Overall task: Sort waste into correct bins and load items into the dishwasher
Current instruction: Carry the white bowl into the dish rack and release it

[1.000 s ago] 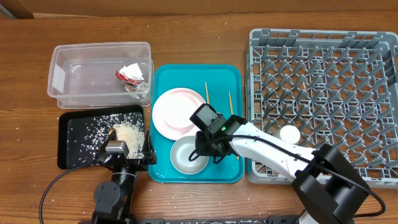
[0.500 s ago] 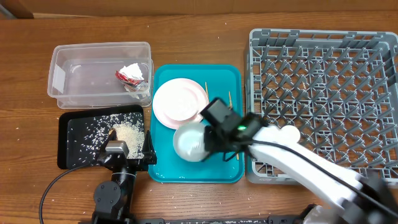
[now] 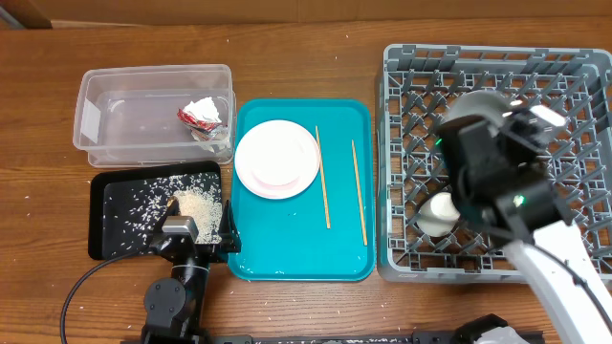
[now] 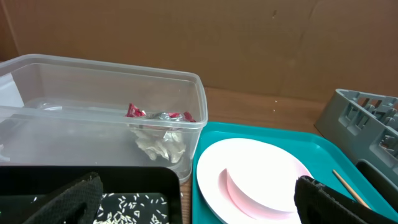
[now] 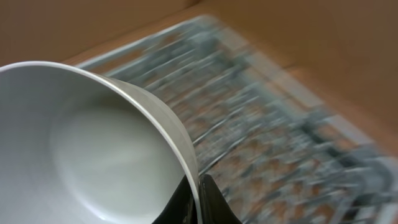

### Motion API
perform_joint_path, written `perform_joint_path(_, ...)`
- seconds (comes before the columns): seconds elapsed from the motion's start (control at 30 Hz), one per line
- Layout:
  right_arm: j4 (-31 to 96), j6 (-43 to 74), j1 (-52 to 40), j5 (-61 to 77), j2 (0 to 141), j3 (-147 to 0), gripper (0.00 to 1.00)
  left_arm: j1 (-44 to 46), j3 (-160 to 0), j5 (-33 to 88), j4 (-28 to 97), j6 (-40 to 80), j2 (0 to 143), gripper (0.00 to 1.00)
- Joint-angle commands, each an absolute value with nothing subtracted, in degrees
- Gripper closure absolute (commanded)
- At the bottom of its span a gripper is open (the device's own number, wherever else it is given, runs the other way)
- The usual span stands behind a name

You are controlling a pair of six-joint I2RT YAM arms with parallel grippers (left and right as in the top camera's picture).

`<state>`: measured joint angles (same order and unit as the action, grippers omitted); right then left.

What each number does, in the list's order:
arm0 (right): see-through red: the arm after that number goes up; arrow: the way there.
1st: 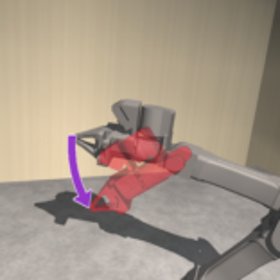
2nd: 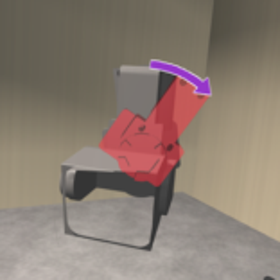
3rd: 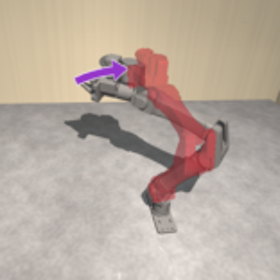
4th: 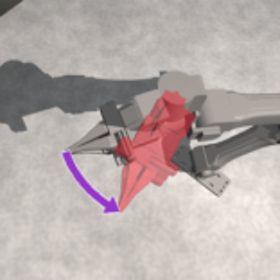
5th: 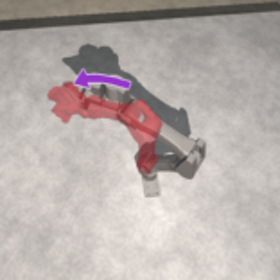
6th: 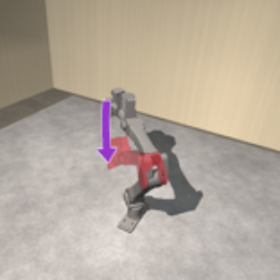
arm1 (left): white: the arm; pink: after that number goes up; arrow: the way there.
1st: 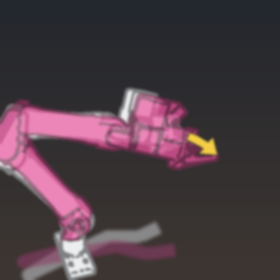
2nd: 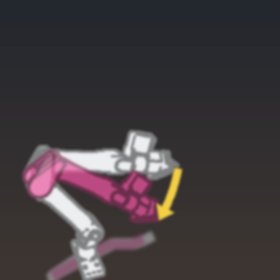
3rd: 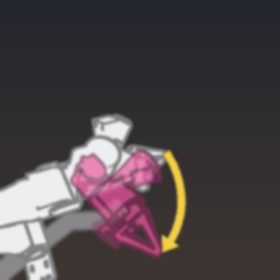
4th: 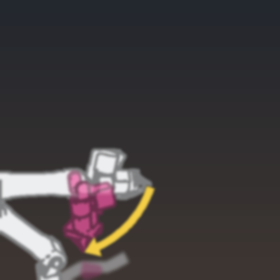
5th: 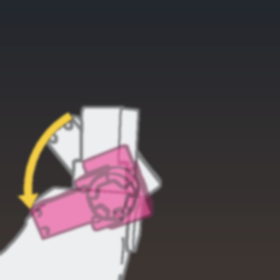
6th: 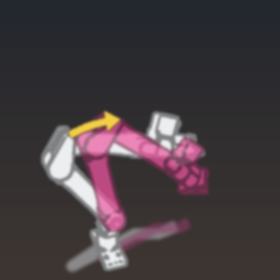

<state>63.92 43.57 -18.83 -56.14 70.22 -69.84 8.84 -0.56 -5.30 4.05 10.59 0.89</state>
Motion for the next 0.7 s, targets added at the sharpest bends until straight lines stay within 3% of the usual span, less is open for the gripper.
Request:
perform_joint_path(0.0,61.95,39.00,-13.02,-68.75,74.87,-70.37,0.96,8.38,-0.27,-4.82,3.88,11.35,0.25,0.00)
perform_joint_path(0.2,60.10,35.35,-10.50,-70.37,85.03,-70.37,0.96,8.38,-0.27,-4.84,3.88,11.35,0.25,0.00)
perform_joint_path(0.67,60.25,32.53,-15.77,-74.48,99.61,-70.37,0.96,8.38,-0.27,-4.82,3.88,11.35,0.27,0.00)
